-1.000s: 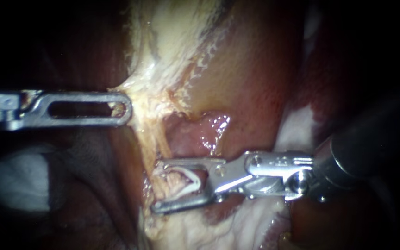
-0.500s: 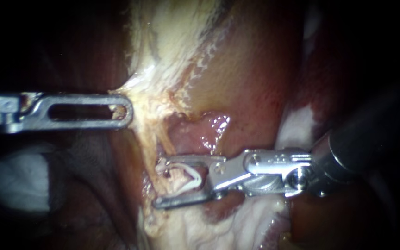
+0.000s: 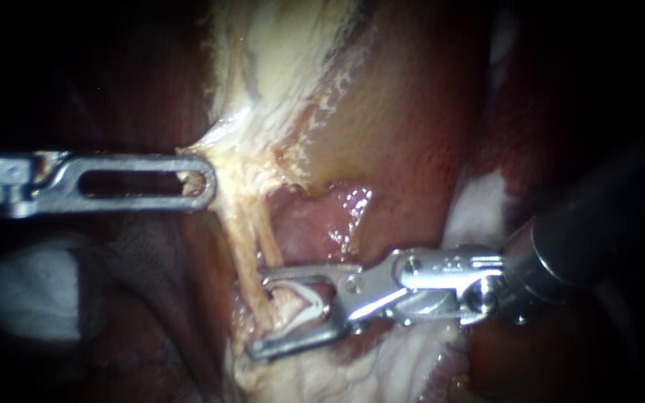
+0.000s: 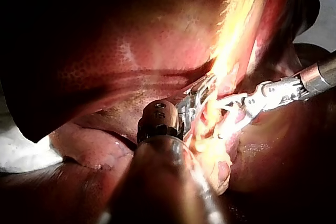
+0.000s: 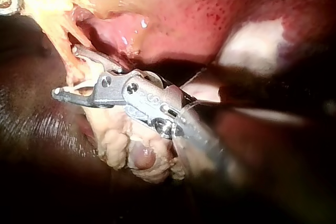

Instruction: Clipping first clip left tube

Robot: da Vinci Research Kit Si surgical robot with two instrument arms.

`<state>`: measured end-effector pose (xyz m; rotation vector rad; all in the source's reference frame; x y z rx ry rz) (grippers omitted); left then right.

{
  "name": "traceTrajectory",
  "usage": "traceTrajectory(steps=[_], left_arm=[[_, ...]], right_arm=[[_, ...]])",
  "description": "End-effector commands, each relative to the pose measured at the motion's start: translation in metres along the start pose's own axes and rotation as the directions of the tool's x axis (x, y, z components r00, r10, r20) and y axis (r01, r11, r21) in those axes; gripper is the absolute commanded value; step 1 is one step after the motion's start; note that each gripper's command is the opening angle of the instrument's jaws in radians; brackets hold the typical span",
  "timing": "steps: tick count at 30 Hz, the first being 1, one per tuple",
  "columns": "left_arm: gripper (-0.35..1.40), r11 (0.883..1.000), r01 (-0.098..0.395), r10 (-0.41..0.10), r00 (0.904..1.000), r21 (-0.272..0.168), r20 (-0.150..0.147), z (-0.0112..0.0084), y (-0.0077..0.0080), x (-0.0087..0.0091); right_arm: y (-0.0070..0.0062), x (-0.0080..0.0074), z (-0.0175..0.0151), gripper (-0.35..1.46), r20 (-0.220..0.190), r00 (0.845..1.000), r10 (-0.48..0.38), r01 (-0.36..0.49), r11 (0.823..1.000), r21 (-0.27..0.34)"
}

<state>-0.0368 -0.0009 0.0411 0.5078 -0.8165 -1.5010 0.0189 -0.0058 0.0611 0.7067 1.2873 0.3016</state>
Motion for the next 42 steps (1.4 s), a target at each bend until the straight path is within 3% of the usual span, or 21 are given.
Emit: traceTrajectory(steps=[1, 7, 18, 30, 32, 36, 42], left_arm=[[-0.35, 1.000, 0.000, 0.000, 1.0000, 0.000, 0.000, 0.0000, 0.0000, 0.0000], [-0.35, 1.000, 0.000, 0.000, 1.0000, 0.000, 0.000, 0.0000, 0.0000, 0.0000], [-0.35, 1.000, 0.000, 0.000, 1.0000, 0.000, 0.000, 0.0000, 0.0000, 0.0000], [-0.35, 1.000, 0.000, 0.000, 1.0000, 0.000, 0.000, 0.0000, 0.0000, 0.0000], [-0.35, 1.000, 0.000, 0.000, 1.0000, 0.000, 0.000, 0.0000, 0.0000, 0.0000], [-0.35, 1.000, 0.000, 0.000, 1.0000, 0.000, 0.000, 0.0000, 0.0000, 0.0000], [-0.35, 1.000, 0.000, 0.000, 1.0000, -0.001, 0.001, -0.0001, -0.0001, 0.0001]], right_arm=[[-0.0003, 0.0002, 0.0001, 0.58, -0.008, 1.000, 0.002, -0.002, 1.000, 0.009], [-0.0006, 0.0003, 0.0009, 0.58, -0.031, 0.999, 0.010, -0.009, 0.999, 0.041], [-0.0005, -0.0011, 0.0047, 0.58, -0.050, 0.998, 0.045, -0.041, 0.996, 0.077], [0.0003, -0.0017, 0.0044, 0.52, -0.051, 0.997, 0.063, -0.060, 0.997, 0.045], [0.0005, -0.0019, 0.0042, 0.41, -0.051, 0.997, 0.063, -0.061, 0.998, 0.032], [0.0010, -0.0024, 0.0037, -0.35, -0.051, 0.997, 0.063, -0.063, 0.998, 0.003], [0.0020, -0.0033, 0.0036, -0.35, -0.053, 0.995, 0.080, -0.081, 0.997, -0.014]])
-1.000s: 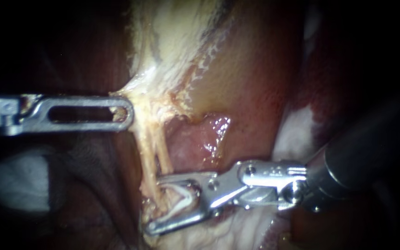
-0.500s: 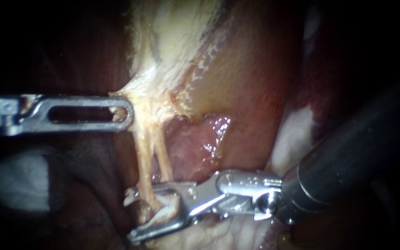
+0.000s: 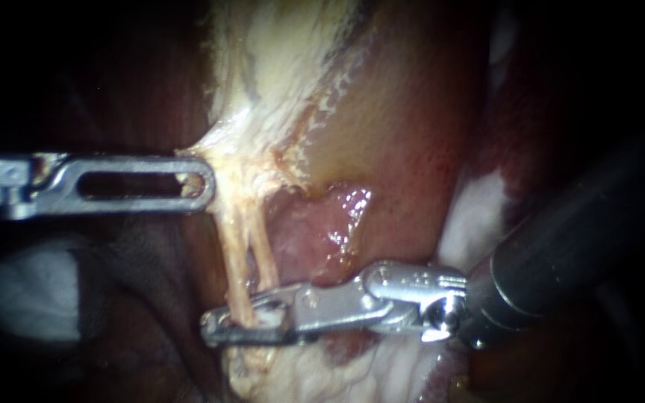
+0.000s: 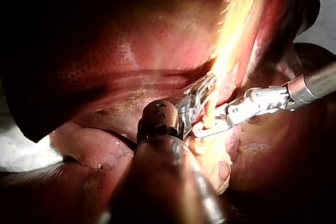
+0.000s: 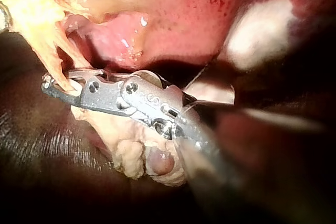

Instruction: Clipping first clip left tube

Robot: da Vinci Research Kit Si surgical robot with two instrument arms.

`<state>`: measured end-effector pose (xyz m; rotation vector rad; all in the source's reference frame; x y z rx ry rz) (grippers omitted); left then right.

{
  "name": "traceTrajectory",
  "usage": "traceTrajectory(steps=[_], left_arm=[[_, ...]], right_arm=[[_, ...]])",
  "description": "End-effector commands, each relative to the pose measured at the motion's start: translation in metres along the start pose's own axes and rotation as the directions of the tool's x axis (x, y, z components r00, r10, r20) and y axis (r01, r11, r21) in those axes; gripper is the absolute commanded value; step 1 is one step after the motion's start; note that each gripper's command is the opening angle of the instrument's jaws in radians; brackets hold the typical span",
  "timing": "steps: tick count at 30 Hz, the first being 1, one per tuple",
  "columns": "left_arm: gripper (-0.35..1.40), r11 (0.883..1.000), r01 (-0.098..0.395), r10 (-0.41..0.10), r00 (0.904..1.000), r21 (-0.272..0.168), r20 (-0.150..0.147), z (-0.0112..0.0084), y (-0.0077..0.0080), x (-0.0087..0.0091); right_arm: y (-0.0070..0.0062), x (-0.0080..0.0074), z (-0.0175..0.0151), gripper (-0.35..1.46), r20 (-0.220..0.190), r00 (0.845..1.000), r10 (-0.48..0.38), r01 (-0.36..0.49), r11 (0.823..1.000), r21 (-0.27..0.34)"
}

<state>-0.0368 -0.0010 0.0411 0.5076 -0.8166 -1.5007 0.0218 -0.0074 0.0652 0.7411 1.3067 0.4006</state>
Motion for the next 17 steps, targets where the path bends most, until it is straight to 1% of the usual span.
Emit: traceTrajectory(steps=[1, 5, 7, 17], left_arm=[[-0.35, 1.000, 0.000, 0.000, 1.0000, -0.001, 0.001, -0.0001, 0.0000, -0.0001], [-0.35, 1.000, 0.000, 0.000, 1.0000, -0.001, 0.000, -0.0001, 0.0000, -0.0001], [-0.35, 1.000, 0.000, 0.000, 1.0000, 0.000, 0.000, -0.0001, 0.0000, -0.0001], [-0.35, 1.000, 0.000, 0.000, 1.0000, 0.000, 0.000, -0.0001, 0.0000, -0.0001]], right_arm=[[0.0001, -0.0001, -0.0001, -0.35, 0.001, 1.000, 0.005, -0.005, 1.000, 0.002], [0.0000, -0.0001, -0.0001, -0.35, -0.003, 1.000, 0.017, -0.017, 1.000, 0.002], [0.0000, -0.0001, -0.0001, -0.35, 0.006, 1.000, 0.017, -0.017, 1.000, 0.002], [0.0000, 0.0000, -0.0002, -0.35, 0.005, 1.000, 0.023, -0.023, 1.000, 0.002]])
